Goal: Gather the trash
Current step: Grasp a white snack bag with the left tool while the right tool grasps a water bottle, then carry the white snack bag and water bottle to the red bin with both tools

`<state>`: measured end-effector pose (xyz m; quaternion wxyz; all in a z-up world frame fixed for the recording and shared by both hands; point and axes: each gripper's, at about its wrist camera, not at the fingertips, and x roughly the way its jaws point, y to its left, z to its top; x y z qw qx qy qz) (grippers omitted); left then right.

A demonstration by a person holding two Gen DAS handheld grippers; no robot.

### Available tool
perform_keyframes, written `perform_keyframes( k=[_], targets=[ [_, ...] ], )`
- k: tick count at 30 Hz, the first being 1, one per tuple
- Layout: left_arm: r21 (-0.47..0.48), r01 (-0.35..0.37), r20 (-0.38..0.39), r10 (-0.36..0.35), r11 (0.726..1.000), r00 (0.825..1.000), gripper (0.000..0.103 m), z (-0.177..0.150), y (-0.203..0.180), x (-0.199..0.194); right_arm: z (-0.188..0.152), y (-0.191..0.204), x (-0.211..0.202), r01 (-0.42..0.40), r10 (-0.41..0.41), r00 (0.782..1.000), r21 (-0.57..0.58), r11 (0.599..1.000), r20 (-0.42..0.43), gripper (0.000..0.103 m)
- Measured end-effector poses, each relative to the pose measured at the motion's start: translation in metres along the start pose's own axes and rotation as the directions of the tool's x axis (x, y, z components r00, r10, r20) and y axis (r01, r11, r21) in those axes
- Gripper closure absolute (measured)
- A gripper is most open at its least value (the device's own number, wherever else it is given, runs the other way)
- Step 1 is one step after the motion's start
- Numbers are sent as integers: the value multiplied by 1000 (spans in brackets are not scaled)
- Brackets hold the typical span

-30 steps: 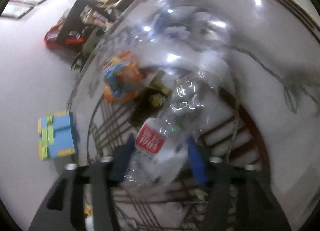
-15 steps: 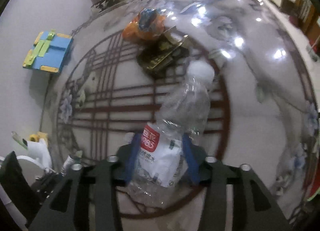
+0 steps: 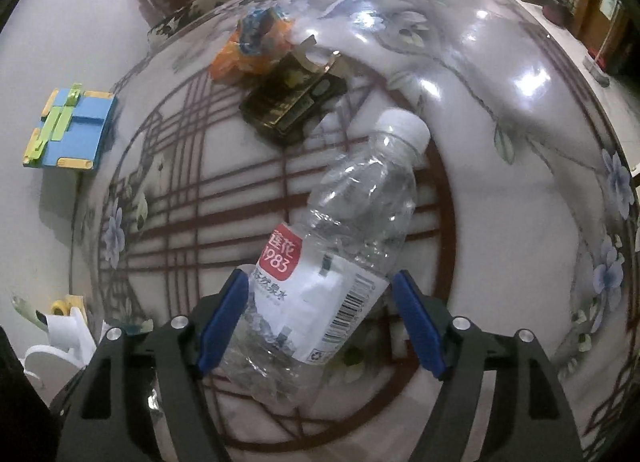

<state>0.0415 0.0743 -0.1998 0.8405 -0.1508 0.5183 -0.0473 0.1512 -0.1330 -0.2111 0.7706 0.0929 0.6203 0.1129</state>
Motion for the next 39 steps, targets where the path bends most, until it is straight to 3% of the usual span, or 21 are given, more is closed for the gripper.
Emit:
perform_keyframes(
  k=[4, 9, 10, 12, 17, 23, 32, 39],
  targets=[
    [5, 2, 3, -2, 1000, 1000, 72, 1, -3, 0, 3, 2, 4, -5, 5, 1000, 15, 1000, -8, 30],
    [6, 6, 15, -6, 1000, 1000, 72, 2, -6, -4, -1, 3, 1, -64, 64, 998, 6, 998, 0, 44],
    [7, 8, 17, -8, 1000, 1000, 72, 2, -6, -5, -2, 2, -2, -91, 90, 996, 12, 996, 11, 51],
    [12, 11, 20, -12, 1000, 1000, 72, 4, -9, -7, -5, 0, -10, -141, 140, 990, 15, 990, 21, 51],
    [24, 17, 44, -18, 1000, 999, 72, 5, -16, -17, -16, 0, -33, -169, 171, 984, -29, 985, 42, 52],
    [49, 15, 64, -18, 999, 998, 72, 7, -26, -27, -35, -3, -74, -181, 187, 974, -60, 982, 125, 52],
    [112, 45, 93, -56, 993, 994, 72, 7, -62, -42, -58, -16, -133, -155, 173, 941, -83, 984, 290, 52],
    [189, 69, 113, -91, 980, 989, 72, 8, -107, -53, -74, -46, -167, -185, 188, 908, -44, 982, 374, 51]
  ],
)
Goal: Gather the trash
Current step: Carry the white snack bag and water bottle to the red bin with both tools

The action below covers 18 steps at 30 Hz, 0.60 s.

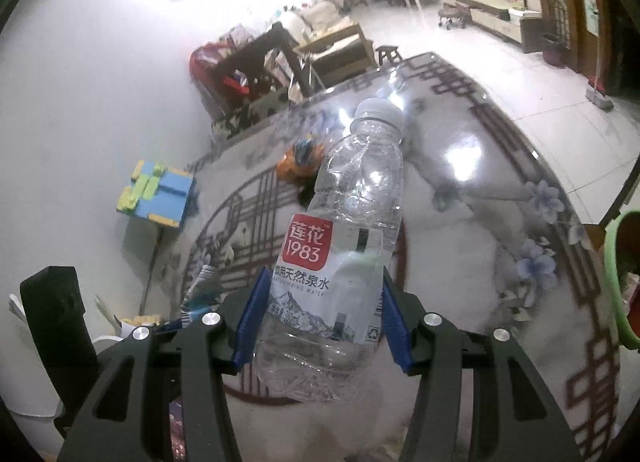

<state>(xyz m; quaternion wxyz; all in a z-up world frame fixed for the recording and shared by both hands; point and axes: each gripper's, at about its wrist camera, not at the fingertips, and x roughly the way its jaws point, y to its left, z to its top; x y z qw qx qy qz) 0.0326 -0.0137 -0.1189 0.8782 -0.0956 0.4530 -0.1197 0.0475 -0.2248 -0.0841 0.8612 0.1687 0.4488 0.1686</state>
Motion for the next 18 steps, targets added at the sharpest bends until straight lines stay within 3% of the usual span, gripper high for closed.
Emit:
perform_keyframes(
  k=[11, 18],
  targets=[
    [136, 130, -26, -128, 982, 991, 72, 12, -107, 17, -9, -84, -74, 112, -121, 987, 86, 990, 107, 51],
    [221, 229, -79, -217, 948, 973, 72, 19, -196, 48, -22, -176, -119, 219, -248, 962, 217, 951, 116, 51]
  ],
)
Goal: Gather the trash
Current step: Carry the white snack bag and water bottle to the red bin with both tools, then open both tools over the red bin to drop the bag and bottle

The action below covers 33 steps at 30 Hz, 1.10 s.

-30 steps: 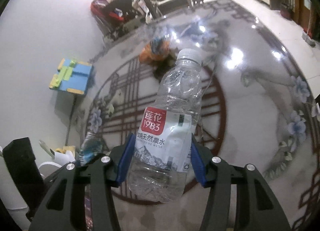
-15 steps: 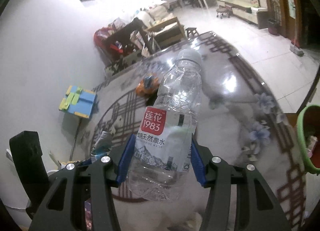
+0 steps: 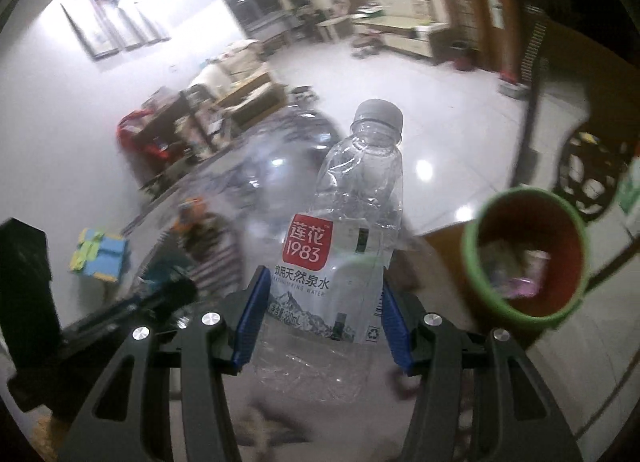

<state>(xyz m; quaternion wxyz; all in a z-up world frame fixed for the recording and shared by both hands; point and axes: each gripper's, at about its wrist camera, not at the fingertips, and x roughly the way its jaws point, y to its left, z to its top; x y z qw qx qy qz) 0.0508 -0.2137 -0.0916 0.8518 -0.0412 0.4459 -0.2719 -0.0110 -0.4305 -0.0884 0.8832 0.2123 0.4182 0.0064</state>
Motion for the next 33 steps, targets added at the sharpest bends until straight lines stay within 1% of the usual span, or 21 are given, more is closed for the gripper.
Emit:
perform_keyframes(
  k=[5, 8, 12, 14, 16, 17, 18, 19, 20, 21, 22, 24, 26, 28, 30, 31, 33],
  targets=[
    [30, 68, -47, -66, 997, 997, 72, 18, -54, 48, 15, -66, -7, 75, -76, 997, 69, 995, 11, 51],
    [45, 106, -87, -102, 993, 991, 72, 29, -86, 82, 23, -105, -7, 118, -119, 993, 83, 990, 2, 51],
    [31, 160, -160, -153, 987, 975, 72, 45, -118, 128, 30, -150, 4, 173, -169, 984, 77, 982, -47, 51],
    [42, 171, -184, -161, 984, 970, 71, 52, -133, 145, 31, -165, 10, 195, -191, 979, 67, 978, -64, 51],
    [76, 173, -194, -155, 982, 969, 67, 54, -148, 158, 32, -181, 16, 216, -211, 975, 59, 975, -75, 51],
    [91, 179, -191, -159, 980, 969, 62, 56, -155, 165, 33, -188, 19, 223, -219, 973, 55, 973, -77, 51],
    [101, 185, -186, -164, 977, 969, 51, 60, -161, 171, 34, -194, 21, 228, -224, 971, 50, 972, -78, 51],
    [106, 190, -181, -169, 976, 969, 42, 61, -166, 175, 36, -199, 25, 235, -231, 969, 42, 971, -82, 49],
    [111, 191, -170, -171, 975, 970, 27, 65, -171, 180, 38, -203, 29, 248, -244, 966, 33, 968, -86, 47],
    [111, 192, -160, -173, 975, 972, 24, 69, -174, 185, 41, -209, 34, 269, -266, 959, 21, 963, -92, 42],
    [110, 195, -158, -177, 975, 972, 24, 71, -175, 189, 43, -212, 35, 287, -284, 955, 16, 958, -86, 34],
    [101, 203, -174, -183, 974, 967, 24, 75, -174, 193, 48, -218, 34, 305, -303, 950, 19, 952, -72, 34],
    [96, 207, -182, -188, 974, 965, 24, 75, -166, 191, 54, -222, 27, 315, -313, 948, 50, 948, -50, 34],
    [91, 186, -166, -170, 978, 971, 24, 76, -149, 181, 61, -218, 23, 309, -307, 951, 74, 948, -30, 34],
    [54, 146, -130, -138, 988, 982, 24, 76, -121, 162, 71, -201, 21, 282, -283, 959, 72, 957, -7, 34],
    [35, 130, -116, -125, 991, 985, 23, 76, -109, 155, 75, -188, 22, 258, -258, 966, 58, 964, 4, 33],
    [-34, 64, -63, -66, 997, 996, 21, 75, -68, 127, 82, -155, 31, 195, -195, 981, 13, 981, 13, 33]
  ],
)
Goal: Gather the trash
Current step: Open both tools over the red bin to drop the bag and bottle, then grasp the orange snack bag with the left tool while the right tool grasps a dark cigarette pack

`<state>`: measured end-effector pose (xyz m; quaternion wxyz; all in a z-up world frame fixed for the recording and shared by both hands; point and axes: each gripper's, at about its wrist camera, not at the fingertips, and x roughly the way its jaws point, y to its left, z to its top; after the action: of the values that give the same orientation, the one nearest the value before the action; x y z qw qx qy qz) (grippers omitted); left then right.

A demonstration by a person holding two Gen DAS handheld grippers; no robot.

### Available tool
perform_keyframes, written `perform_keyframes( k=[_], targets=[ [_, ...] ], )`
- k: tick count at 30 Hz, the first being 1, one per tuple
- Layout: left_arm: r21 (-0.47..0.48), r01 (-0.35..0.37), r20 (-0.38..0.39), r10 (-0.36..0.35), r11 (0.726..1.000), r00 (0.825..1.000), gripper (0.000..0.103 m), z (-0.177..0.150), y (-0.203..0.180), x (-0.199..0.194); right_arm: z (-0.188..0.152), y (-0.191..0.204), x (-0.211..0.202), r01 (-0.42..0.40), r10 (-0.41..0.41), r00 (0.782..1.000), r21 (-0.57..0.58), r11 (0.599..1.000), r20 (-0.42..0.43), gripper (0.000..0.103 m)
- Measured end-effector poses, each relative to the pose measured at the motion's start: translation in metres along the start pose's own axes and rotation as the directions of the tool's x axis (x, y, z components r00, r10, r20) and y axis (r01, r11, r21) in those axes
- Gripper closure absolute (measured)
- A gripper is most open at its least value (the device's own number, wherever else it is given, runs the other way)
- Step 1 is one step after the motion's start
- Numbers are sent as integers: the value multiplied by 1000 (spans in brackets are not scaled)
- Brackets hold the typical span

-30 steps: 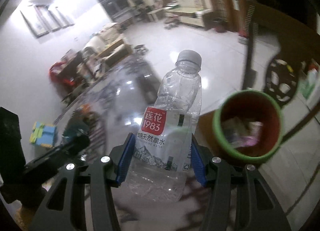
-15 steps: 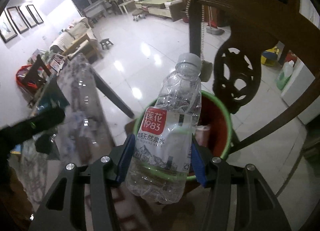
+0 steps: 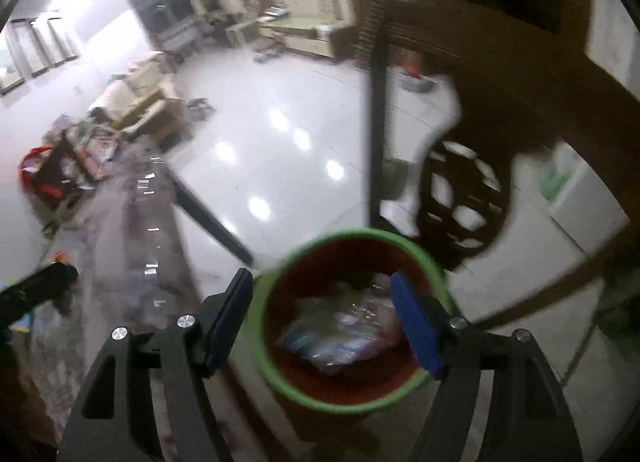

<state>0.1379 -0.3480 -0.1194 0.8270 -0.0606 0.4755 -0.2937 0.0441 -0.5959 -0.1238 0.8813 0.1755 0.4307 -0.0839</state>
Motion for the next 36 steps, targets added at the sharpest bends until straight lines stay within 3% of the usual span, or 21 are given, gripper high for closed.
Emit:
perform_keyframes(
  k=[4, 10, 12, 15, 17, 19, 24, 28, 30, 32, 34, 36],
  targets=[
    [-96, -139, 61, 145, 986, 988, 21, -14, 65, -48, 2, 94, 16, -172, 169, 985, -115, 978, -38, 33],
    [-292, -289, 78, 324, 912, 943, 21, -55, 169, -119, -15, 262, 55, -396, 358, 917, -289, 871, -177, 30],
    [-347, -316, 83, 365, 883, 927, 21, -66, 199, -137, -20, 311, 73, -453, 397, 888, -288, 844, -233, 25],
    [-428, -337, 100, 415, 839, 904, 21, -79, 243, -167, -28, 376, 108, -497, 425, 849, -203, 843, -316, 25],
    [-468, -342, 112, 439, 815, 892, 21, -85, 264, -181, -32, 408, 132, -467, 394, 853, -163, 869, -344, 25],
    [-513, -342, 119, 459, 788, 880, 21, -86, 291, -197, -39, 445, 155, -410, 338, 870, -146, 900, -358, 25],
    [-583, -296, 166, 468, 757, 868, 18, -75, 352, -227, -59, 494, 193, -265, 185, 912, -181, 947, -366, 25],
    [-586, -263, 189, 445, 766, 875, 18, -58, 386, -231, -72, 507, 216, -196, 102, 919, -218, 956, -381, 25],
    [-571, -259, 186, 430, 779, 883, 16, -48, 399, -225, -78, 509, 224, -191, 84, 922, -254, 948, -379, 32],
    [-565, -254, 176, 414, 785, 893, 16, -34, 412, -214, -78, 505, 227, -215, 103, 922, -271, 938, -374, 48],
    [-570, -231, 170, 388, 788, 906, 16, -23, 422, -199, -76, 500, 224, -248, 130, 921, -294, 923, -368, 57],
    [-582, -203, 160, 356, 787, 921, 16, -12, 430, -184, -74, 495, 220, -286, 170, 917, -298, 911, -362, 59]
  ],
)
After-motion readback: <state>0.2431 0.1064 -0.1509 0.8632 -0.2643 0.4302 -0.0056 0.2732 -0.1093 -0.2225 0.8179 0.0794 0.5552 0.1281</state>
